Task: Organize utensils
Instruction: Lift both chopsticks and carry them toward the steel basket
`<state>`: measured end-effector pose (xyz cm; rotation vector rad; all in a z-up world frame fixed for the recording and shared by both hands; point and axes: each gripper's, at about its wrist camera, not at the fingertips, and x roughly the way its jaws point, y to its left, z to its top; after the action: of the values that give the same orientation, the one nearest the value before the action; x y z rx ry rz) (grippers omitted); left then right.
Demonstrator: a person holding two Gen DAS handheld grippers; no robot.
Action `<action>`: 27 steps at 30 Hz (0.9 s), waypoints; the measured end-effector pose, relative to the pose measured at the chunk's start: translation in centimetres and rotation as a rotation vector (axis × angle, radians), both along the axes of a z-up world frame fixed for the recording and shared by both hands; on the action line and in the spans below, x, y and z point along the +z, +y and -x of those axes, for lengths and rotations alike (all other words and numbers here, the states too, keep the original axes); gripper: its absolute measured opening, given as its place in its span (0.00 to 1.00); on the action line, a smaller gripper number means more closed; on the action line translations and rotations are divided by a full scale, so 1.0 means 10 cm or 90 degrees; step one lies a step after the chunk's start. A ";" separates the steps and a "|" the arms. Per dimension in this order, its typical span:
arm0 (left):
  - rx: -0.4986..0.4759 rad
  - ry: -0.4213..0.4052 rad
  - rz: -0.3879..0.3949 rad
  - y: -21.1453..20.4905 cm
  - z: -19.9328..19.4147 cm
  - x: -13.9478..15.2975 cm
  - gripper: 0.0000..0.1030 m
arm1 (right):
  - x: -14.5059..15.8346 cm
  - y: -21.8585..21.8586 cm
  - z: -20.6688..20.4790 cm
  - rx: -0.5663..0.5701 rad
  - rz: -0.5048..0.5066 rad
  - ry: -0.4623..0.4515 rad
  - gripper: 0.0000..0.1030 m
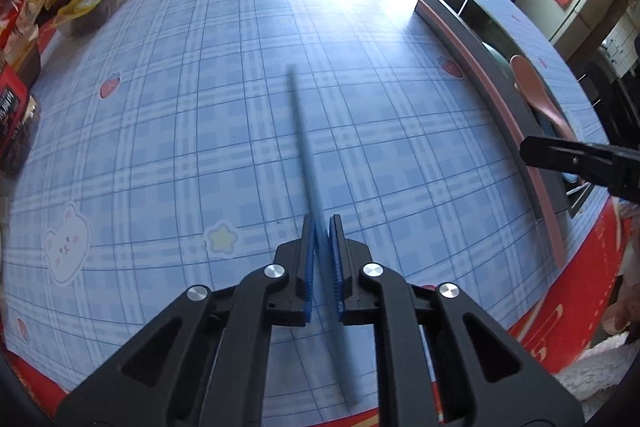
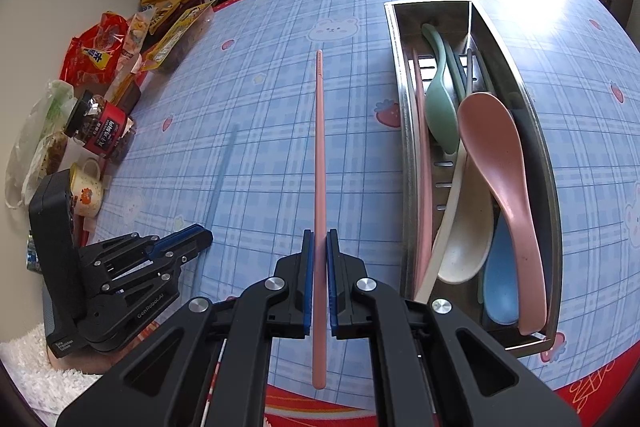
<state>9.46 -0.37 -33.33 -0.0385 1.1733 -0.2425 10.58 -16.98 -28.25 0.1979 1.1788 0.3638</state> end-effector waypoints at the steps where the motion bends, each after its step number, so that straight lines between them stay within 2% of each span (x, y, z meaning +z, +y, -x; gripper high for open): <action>1: 0.013 0.009 0.026 0.06 0.00 0.00 0.10 | 0.00 0.00 0.01 0.000 -0.001 0.000 0.06; 4: 0.063 0.022 0.082 0.27 0.01 0.05 0.10 | 0.00 0.00 0.03 0.000 -0.007 -0.002 0.06; 7: 0.103 0.019 0.116 0.45 0.02 0.14 0.10 | -0.02 -0.02 0.04 0.000 -0.010 0.000 0.06; 17: 0.125 0.010 0.126 0.59 0.14 0.37 0.10 | -0.03 0.01 0.04 0.010 -0.019 0.000 0.06; 27: 0.106 0.022 0.141 0.47 -0.01 0.55 0.10 | -0.01 -0.15 0.03 -0.020 -0.047 -0.006 0.06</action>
<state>9.58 4.29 -27.78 -0.3353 1.1655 -0.2240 10.29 -18.45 -28.36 0.2787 1.1531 0.3800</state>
